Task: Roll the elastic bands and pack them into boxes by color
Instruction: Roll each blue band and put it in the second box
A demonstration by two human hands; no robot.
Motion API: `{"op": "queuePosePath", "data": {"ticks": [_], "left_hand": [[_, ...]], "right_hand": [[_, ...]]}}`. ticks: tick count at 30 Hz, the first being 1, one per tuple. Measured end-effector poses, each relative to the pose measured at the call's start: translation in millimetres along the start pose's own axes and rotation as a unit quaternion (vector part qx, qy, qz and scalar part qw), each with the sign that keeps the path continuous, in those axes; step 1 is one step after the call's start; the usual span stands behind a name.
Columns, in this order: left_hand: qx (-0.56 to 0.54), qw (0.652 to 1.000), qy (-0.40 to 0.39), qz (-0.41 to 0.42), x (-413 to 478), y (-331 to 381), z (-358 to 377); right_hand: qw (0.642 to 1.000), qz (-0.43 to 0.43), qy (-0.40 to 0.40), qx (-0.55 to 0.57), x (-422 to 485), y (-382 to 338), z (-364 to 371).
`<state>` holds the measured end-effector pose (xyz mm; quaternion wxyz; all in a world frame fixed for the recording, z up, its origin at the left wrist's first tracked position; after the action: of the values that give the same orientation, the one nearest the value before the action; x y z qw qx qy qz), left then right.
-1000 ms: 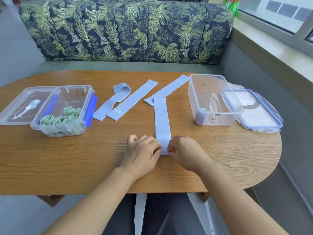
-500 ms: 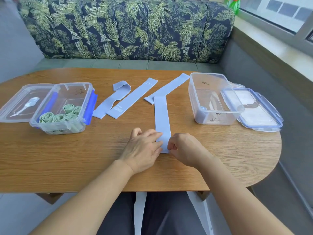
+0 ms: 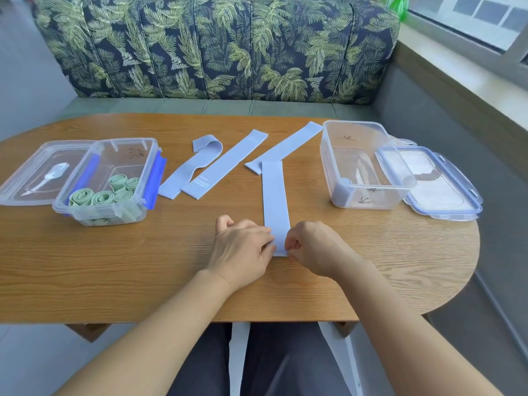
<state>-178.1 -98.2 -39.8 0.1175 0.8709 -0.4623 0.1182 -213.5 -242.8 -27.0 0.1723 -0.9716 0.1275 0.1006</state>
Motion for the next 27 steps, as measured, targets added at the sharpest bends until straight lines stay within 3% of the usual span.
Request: {"op": "queuePosePath", "data": {"ticks": [3, 6, 18, 24, 27], "left_hand": [[-0.034, 0.995, -0.026, -0.089, 3, 4, 0], [-0.055, 0.99, -0.03, -0.124, 6, 9, 1], [-0.061, 0.989, -0.084, -0.102, 5, 13, -7], [-0.046, 0.991, -0.081, -0.098, 6, 14, -3], [-0.035, 0.991, -0.085, -0.093, 8, 14, -2]], "right_hand": [[1.0, 0.008, -0.012, 0.009, 2, 1, -1], [1.0, 0.011, -0.022, 0.018, 2, 1, -3], [0.998, 0.011, -0.031, 0.055, 3, 3, -3], [0.972, 0.105, -0.03, 0.206, 0, 19, 3], [0.964, 0.136, -0.04, 0.226, 0, 22, 5]]}}
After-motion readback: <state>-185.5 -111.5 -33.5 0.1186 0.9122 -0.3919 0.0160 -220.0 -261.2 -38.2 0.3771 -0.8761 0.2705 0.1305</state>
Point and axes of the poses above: each hand's wrist, its own x-axis towards the middle knuckle, its own z-axis out of the palm, y = z × x, the point moved 4 cm from there along x, towards the middle knuckle, and after that the axes turned 15 degrees about z, right-handed, at the moved point
